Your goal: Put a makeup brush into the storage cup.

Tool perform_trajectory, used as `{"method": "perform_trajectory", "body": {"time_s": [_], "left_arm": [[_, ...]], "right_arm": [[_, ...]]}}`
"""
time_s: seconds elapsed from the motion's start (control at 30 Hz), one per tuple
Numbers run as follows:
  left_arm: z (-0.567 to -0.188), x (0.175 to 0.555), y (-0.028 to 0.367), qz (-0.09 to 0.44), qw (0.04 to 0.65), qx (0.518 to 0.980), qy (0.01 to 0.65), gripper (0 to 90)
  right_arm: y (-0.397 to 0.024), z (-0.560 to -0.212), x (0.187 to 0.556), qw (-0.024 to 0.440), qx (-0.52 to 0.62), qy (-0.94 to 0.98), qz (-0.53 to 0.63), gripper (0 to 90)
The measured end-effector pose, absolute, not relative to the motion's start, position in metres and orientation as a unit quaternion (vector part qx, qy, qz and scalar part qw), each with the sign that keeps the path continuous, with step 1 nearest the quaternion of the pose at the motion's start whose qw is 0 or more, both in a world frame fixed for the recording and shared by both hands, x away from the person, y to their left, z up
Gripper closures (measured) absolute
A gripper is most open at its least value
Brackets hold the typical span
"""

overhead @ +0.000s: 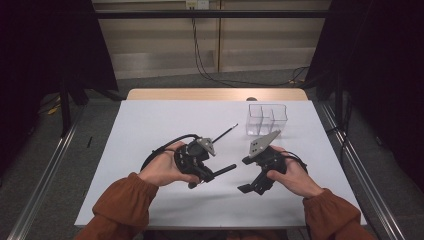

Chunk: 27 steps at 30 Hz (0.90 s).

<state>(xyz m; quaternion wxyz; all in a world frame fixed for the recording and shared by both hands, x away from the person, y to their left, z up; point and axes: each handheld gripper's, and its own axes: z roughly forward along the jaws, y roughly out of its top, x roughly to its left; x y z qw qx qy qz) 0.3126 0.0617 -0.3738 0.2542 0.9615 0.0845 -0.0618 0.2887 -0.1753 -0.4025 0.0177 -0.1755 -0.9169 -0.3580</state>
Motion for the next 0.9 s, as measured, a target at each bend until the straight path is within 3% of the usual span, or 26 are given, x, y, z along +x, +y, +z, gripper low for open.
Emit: {"method": "perform_trajectory", "body": {"time_s": [0.63, 0.9], "left_arm": [[-0.383, 0.312, 0.048, -0.069, 0.191, 0.977, 0.065, 78.1], [-0.388, 0.311, 0.044, -0.07, 0.181, 0.979, 0.059, 78.1]], "right_arm": [[-0.154, -0.404, 0.3, 0.034, -0.122, -0.953, -0.275, 6.8], [-0.15, -0.405, 0.303, 0.055, -0.105, -0.957, -0.266, 16.4]]}}
